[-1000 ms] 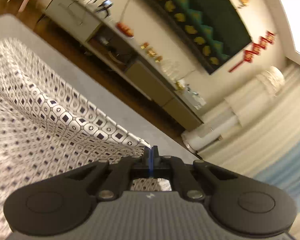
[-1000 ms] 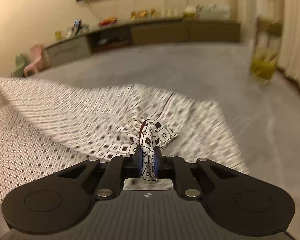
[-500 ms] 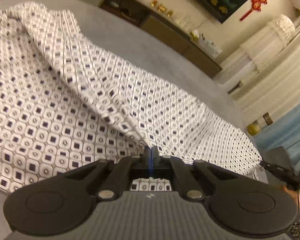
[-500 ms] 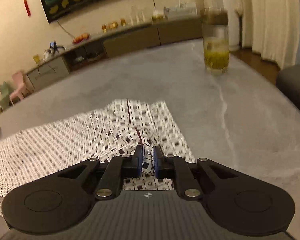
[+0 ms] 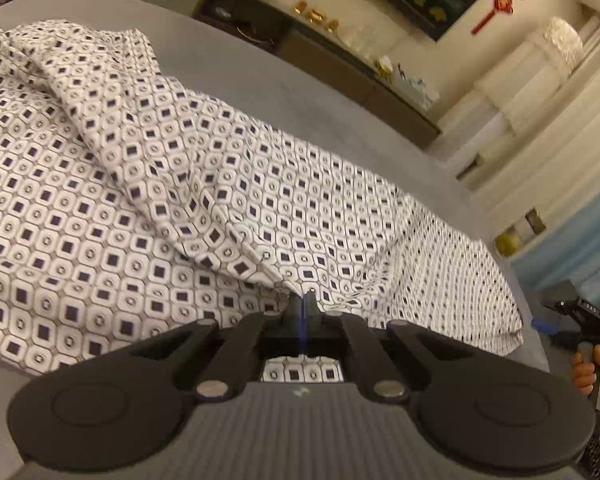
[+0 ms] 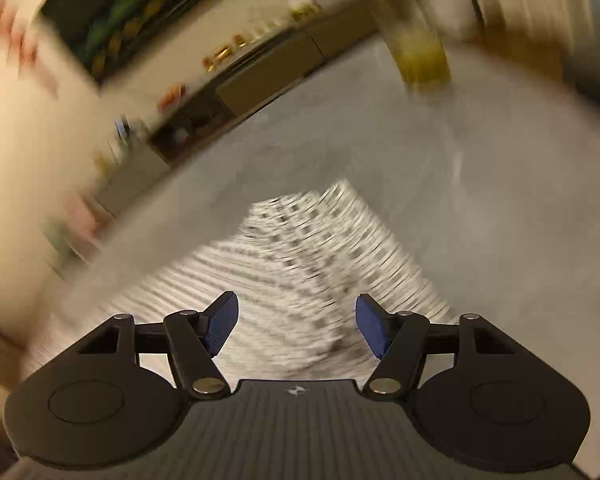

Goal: Fold clothes

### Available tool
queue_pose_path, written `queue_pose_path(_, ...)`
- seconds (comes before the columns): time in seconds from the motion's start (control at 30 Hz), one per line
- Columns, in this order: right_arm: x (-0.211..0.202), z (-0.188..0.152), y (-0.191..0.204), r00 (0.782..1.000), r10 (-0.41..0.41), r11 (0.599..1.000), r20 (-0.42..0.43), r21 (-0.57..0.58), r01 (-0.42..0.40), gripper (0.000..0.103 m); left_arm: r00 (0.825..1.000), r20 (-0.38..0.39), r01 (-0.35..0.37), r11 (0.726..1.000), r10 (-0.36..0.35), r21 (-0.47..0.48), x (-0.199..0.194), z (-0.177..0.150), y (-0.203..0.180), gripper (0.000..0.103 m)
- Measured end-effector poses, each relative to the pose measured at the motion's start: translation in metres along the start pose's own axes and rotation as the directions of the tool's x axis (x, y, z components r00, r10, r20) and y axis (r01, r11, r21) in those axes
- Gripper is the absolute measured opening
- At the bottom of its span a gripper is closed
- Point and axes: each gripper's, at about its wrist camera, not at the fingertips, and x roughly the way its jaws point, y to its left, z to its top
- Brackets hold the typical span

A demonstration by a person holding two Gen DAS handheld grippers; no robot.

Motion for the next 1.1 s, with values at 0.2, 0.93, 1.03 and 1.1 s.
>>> queue_pose_path(0.2, -0.008, -0.030, -0.016, 0.994, 0.108, 0.961, 0.029, 0.252, -0.112, 0.075, 0.999, 0.033, -0.008, 0.999, 0.010, -0.052, 0.002, 0.000, -0.001, 0.025)
queue_pose_path(0.93, 0.000, -0.017, -0.017, 0.967, -0.203, 0.978, 0.156, 0.086, 0.191, 0.007, 0.998, -0.055, -0.031, 0.999, 0.033, 0.029, 0.022, 0.000, -0.007, 0.000)
queue_pose_path(1.03, 0.001, -0.015, -0.019, 0.965, -0.207, 0.976, 0.158, 0.101, 0.193, 0.007, 0.998, -0.049, -0.031, 0.999, 0.033, 0.040, 0.021, 0.000, -0.008, 0.000)
queue_pose_path(1.1, 0.001, -0.016, -0.013, 0.959, -0.225, 0.974, 0.173, 0.067, 0.217, 0.007, 0.998, -0.057, -0.033, 0.998, 0.036, 0.053, 0.021, -0.002, -0.008, 0.000)
